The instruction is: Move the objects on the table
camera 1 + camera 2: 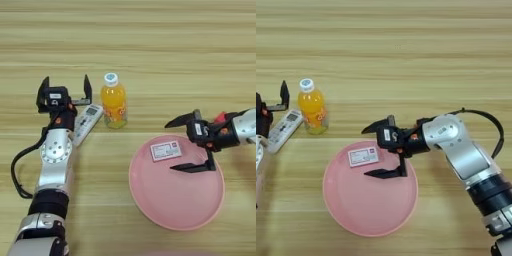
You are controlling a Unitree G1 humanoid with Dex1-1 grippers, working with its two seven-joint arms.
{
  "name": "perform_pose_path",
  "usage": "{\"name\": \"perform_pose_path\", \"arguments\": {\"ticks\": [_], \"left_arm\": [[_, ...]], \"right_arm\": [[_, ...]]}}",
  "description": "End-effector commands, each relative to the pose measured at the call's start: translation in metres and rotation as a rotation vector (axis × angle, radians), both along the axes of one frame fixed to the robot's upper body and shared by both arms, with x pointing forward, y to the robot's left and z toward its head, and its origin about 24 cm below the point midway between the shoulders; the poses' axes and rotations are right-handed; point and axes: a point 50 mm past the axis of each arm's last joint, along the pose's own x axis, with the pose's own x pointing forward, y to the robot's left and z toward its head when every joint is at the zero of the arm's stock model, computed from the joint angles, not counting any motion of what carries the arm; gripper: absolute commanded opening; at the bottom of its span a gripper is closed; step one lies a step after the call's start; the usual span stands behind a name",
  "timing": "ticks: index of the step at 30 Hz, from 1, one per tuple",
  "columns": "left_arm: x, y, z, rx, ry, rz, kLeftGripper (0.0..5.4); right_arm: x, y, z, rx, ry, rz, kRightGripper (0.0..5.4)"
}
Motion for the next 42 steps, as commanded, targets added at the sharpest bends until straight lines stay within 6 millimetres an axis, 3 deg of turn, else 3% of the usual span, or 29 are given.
{"name": "perform_pose_path", "arguments": {"ticks": [1,31,42], "left_arm": [[0.003,-0.001,0.003,0.015,-0.008,-0.004,5.40],[0.003,-0.002,0.004,0.013,-0.010,-0.005,5.40],[0.003,-0.002,0.004,0.013,-0.010,-0.005,5.40]], "right_arm": [[-0.002,-0.002,-0.002,-0.034,0.015,0.011,5.37],[0.007,0.004,-0.027,-0.155,0.048,-0.011,5.37],[0.009,0.003,-0.029,-0.166,0.066,-0.025,4.05]]}}
